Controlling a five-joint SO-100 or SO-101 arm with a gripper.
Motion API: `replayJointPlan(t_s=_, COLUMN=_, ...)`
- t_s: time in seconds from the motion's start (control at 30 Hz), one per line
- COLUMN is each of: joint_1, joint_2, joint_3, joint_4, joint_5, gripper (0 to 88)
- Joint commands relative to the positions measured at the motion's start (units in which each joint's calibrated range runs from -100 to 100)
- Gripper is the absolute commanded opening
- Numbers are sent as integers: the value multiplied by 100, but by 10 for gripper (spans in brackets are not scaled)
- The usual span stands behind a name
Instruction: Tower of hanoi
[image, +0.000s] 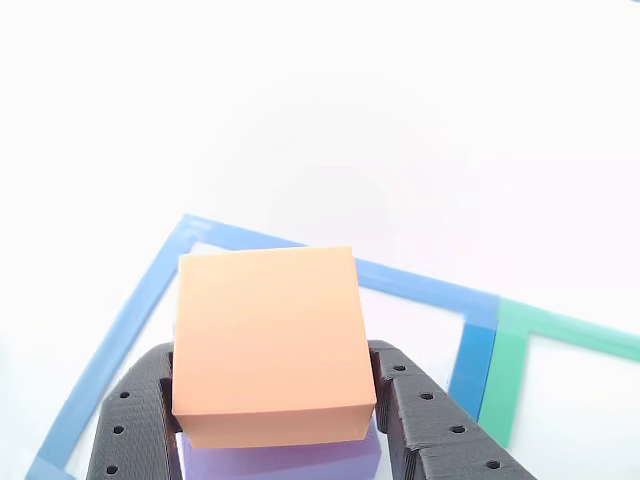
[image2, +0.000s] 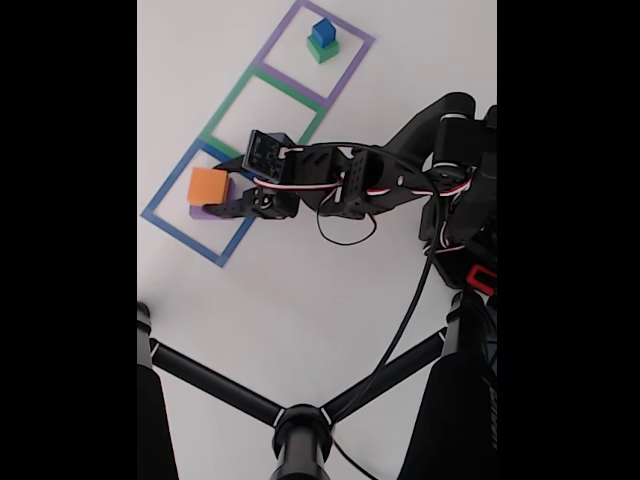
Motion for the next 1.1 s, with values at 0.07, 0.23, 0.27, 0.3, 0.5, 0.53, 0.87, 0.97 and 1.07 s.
replayJointPlan(t_s=0.07, joint_1=-77, joint_2=105, joint_3=-204, joint_4=-212, joint_5=59, gripper=92)
replayJointPlan(t_s=0.23, joint_1=-96, joint_2=210, joint_3=-204, joint_4=-285, joint_5=59, gripper=93)
replayJointPlan(t_s=0.27, joint_1=-106, joint_2=218, joint_3=-204, joint_4=-301, joint_5=59, gripper=93)
replayJointPlan(t_s=0.3, joint_1=-116, joint_2=226, joint_3=-204, joint_4=-309, joint_5=59, gripper=93)
replayJointPlan(t_s=0.5, joint_1=-135, joint_2=282, joint_3=-222, joint_4=-374, joint_5=59, gripper=103)
replayJointPlan(t_s=0.53, joint_1=-135, joint_2=299, joint_3=-222, joint_4=-382, joint_5=59, gripper=103)
replayJointPlan(t_s=0.87, joint_1=9, joint_2=468, joint_3=-258, joint_4=-512, joint_5=59, gripper=235)
replayJointPlan(t_s=0.97, joint_1=38, joint_2=468, joint_3=-258, joint_4=-544, joint_5=59, gripper=264)
replayJointPlan(t_s=1.07, joint_1=47, joint_2=387, joint_3=-240, joint_4=-568, joint_5=59, gripper=270)
